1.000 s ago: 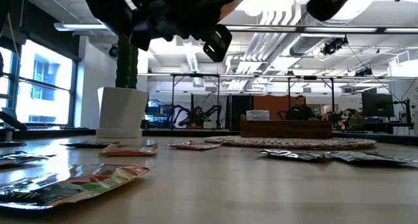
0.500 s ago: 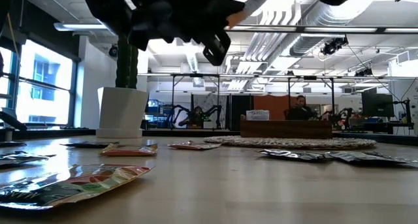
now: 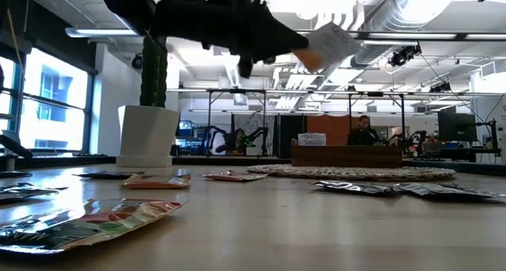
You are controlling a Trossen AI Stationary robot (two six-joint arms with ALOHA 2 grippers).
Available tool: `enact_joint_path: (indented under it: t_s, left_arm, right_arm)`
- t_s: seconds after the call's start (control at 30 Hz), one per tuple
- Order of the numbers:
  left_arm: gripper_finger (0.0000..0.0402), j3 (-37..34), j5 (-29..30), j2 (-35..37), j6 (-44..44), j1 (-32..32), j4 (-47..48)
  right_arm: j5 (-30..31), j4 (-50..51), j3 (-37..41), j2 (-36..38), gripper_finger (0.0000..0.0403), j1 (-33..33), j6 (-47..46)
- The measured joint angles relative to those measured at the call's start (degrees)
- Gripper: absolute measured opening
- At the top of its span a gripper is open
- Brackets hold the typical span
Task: Pick & Place Tea
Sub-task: Put the orange tea bag into the left section of the wooden organizer
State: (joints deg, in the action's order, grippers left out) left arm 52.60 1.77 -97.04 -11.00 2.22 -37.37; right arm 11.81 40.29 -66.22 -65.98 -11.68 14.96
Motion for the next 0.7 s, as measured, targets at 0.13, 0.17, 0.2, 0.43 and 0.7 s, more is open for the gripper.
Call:
enact_joint_path:
  t_s: [0.13,0.17,0.2,0.43,0.7]
  left_arm:
    - [0.0004,0.07,9.79,0.66,2.85,0.0,-1.04]
    - [0.0004,0.0,10.94,0.66,3.64,0.0,-1.59]
    - [0.0004,0.0,11.32,0.67,4.47,0.0,-2.72]
    - [0.0004,0.02,11.47,0.84,6.73,0.02,-5.68]
    - [0.0004,0.02,14.06,0.84,6.73,0.04,-5.74]
  right_arm:
    - [6.23,-6.47,8.58,5.06,0.0098,0.82,-7.13]
    - [7.78,-8.78,11.32,6.27,0.0098,1.35,-8.12]
    - [9.12,-11.57,14.04,7.36,0.0098,2.03,-8.85]
    - [7.71,-35.88,28.69,12.7,0.0098,10.73,-8.52]
    - [-18.72,-43.69,32.03,15.09,0.0098,21.92,-13.71]
